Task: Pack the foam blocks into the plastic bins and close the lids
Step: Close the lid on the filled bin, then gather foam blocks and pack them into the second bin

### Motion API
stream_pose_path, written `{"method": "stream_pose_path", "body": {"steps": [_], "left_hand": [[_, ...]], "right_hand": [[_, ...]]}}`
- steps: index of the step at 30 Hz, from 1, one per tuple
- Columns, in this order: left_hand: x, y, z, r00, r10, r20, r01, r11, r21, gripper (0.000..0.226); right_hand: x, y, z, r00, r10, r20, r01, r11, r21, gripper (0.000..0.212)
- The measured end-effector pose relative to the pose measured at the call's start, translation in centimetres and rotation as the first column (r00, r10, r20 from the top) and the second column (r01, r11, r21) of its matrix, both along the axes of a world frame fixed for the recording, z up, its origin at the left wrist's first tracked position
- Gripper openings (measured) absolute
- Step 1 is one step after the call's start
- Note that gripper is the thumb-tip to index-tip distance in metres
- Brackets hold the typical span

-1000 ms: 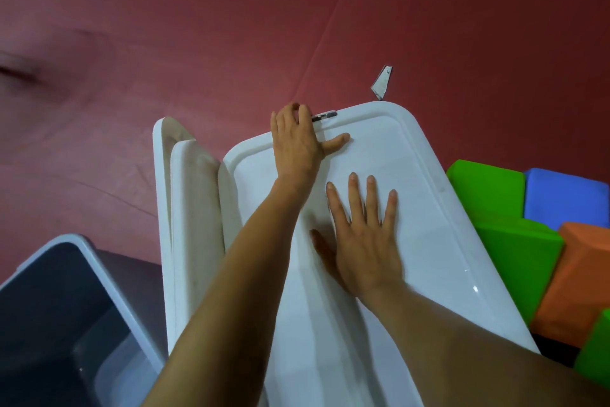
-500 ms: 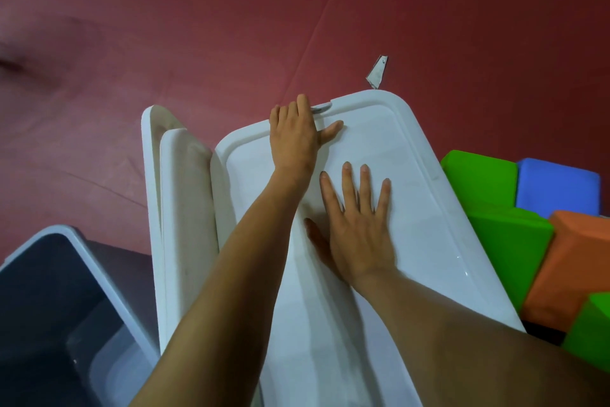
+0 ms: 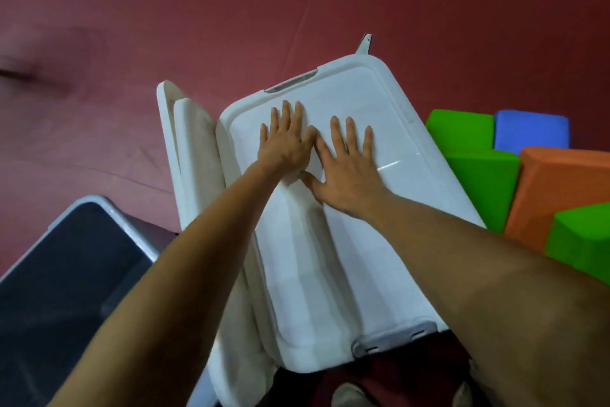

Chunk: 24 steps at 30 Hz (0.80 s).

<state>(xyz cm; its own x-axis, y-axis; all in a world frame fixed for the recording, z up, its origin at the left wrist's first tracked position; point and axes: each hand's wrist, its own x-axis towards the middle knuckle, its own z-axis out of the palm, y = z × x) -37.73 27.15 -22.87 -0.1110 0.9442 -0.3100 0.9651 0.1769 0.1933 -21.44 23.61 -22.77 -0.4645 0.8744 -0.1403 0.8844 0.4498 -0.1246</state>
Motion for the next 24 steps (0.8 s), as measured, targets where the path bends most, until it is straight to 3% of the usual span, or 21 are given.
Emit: {"method": "stream_pose_path", "body": {"steps": [4,8,11,16,24], "left_hand": [[1.7,-2.8,3.2,1.000,-0.004,0.011,0.005,0.998,-0.055,0.067],[7.2,-4.0,7.4,0.988,-0.072,0.137,0.069,0.997,0.029,0.071],[12.2,-4.7,10.2,0.964,-0.236,0.123,0.228,0.971,0.074,0.069],[19.3,-5.7,12.4,0.908,-0.416,0.041,0.417,0.909,-0.003,0.083],[29.5,-2.5,9.6,0.831,-0.554,-0.055,0.543,0.828,-0.138,0.099]], "right_hand": [[2.5,0.8,3.9,0.991,0.131,0.023,-0.123,0.971,-0.205,0.088],[7.2,-1.1,6.3,0.989,0.118,0.094,-0.104,0.985,-0.141,0.083],[11.3,-2.5,7.2,0.985,0.071,0.158,-0.061,0.996,-0.068,0.081],[18.7,-4.2,8.4,0.978,-0.083,0.193,0.103,0.990,-0.098,0.084],[28.7,-0.9,6.9,0.916,-0.220,0.337,0.291,0.940,-0.177,0.086]]}}
